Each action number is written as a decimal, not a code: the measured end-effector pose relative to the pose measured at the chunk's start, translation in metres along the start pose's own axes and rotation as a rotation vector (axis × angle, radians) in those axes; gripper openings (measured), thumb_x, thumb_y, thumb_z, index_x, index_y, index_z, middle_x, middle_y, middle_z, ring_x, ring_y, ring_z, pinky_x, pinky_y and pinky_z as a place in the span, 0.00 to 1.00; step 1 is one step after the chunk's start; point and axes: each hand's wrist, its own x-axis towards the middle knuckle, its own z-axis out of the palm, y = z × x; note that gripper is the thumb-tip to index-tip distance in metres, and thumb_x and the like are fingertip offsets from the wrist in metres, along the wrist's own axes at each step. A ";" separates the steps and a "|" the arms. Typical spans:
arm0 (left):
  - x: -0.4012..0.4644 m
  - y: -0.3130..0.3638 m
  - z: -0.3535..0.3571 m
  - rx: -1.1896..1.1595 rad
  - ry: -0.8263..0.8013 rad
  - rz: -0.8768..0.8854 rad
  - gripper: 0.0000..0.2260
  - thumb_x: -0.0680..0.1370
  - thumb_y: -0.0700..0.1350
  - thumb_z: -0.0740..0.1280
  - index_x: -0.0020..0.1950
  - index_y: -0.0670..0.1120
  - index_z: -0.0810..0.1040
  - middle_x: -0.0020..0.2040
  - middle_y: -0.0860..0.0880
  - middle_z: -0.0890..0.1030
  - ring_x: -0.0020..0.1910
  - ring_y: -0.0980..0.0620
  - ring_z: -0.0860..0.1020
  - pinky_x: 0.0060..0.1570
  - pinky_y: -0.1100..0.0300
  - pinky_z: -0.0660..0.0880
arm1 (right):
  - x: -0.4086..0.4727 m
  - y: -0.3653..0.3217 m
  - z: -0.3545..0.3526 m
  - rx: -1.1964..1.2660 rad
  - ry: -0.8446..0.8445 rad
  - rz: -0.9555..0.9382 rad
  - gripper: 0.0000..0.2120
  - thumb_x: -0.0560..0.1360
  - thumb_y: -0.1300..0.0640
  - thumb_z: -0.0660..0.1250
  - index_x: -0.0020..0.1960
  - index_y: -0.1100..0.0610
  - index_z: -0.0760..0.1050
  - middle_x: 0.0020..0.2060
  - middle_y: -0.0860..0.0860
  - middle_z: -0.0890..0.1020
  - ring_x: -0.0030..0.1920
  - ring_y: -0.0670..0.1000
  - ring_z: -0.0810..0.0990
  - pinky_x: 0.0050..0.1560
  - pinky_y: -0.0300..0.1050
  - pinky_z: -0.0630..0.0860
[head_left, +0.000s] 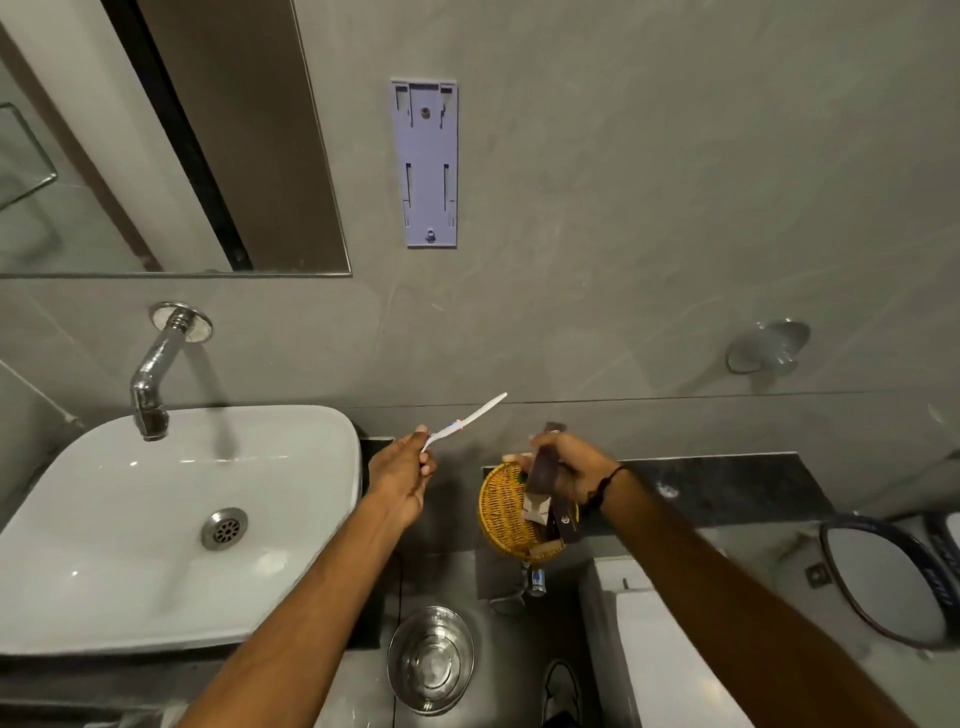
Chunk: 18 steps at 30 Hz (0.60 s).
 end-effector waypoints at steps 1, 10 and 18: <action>0.000 0.001 0.000 0.005 -0.002 0.003 0.11 0.82 0.41 0.69 0.40 0.42 0.78 0.20 0.53 0.72 0.17 0.59 0.67 0.17 0.68 0.65 | 0.005 0.012 0.005 -0.100 -0.035 0.033 0.08 0.80 0.59 0.68 0.57 0.61 0.75 0.36 0.57 0.87 0.30 0.51 0.87 0.29 0.43 0.83; -0.008 -0.003 -0.019 -0.013 0.023 -0.006 0.08 0.81 0.41 0.71 0.43 0.41 0.80 0.23 0.51 0.74 0.19 0.58 0.69 0.19 0.68 0.67 | 0.038 0.077 0.042 -1.216 -0.143 0.143 0.14 0.80 0.58 0.62 0.37 0.60 0.74 0.28 0.52 0.79 0.29 0.49 0.76 0.36 0.40 0.75; -0.010 -0.011 -0.025 -0.002 0.035 -0.014 0.08 0.80 0.43 0.72 0.43 0.41 0.81 0.24 0.51 0.75 0.20 0.58 0.70 0.20 0.67 0.68 | 0.043 0.099 0.053 -1.993 -0.142 -0.312 0.24 0.74 0.51 0.74 0.66 0.61 0.78 0.58 0.59 0.84 0.58 0.59 0.83 0.60 0.52 0.81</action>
